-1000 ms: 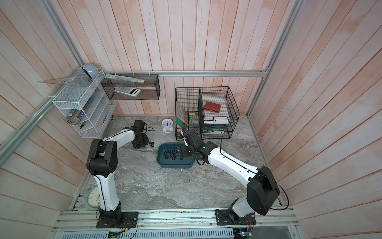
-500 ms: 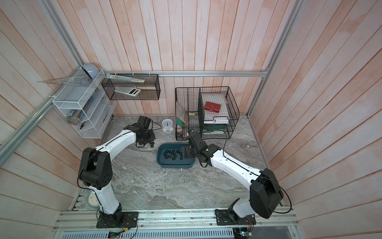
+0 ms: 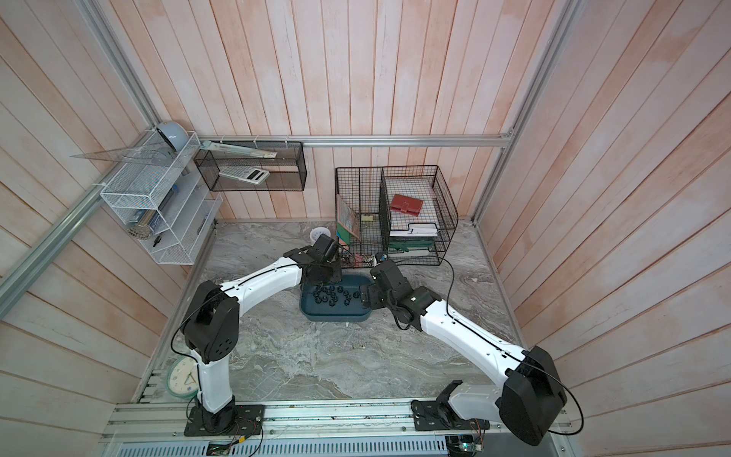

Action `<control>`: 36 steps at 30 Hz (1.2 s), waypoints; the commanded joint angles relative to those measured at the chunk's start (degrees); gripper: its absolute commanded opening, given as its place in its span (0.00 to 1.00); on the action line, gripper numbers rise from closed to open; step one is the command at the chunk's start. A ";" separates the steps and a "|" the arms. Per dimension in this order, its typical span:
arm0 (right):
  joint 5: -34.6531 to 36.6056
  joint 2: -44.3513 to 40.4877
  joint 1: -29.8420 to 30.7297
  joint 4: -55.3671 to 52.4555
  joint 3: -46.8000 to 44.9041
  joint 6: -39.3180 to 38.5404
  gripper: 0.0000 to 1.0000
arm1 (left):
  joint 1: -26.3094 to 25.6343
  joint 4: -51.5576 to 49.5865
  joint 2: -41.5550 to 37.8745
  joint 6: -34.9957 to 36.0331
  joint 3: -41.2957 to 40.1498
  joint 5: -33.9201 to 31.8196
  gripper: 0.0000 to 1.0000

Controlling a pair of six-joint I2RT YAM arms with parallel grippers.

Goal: Put the nuts on the desktop into the storage box
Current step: Place the nut in the storage box.

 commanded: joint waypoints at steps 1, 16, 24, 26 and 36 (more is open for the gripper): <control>1.88 -1.98 -0.39 -1.92 -1.22 1.03 0.98 | -1.21 1.38 3.51 -0.30 2.62 0.46 0.24; 3.42 -5.41 -0.53 -3.89 -3.44 2.24 0.98 | -3.06 2.59 12.02 0.77 8.61 3.26 0.24; 3.48 -5.08 -0.58 -3.78 -3.44 2.48 0.98 | -3.15 2.66 13.18 0.68 8.91 4.10 0.32; 3.54 -5.01 -0.57 -3.78 -3.30 2.46 0.98 | -3.15 2.48 13.01 0.68 8.92 4.10 0.35; 3.24 -4.26 -0.65 -2.67 -2.77 2.28 0.98 | -3.07 -0.44 7.86 1.46 8.20 1.81 0.47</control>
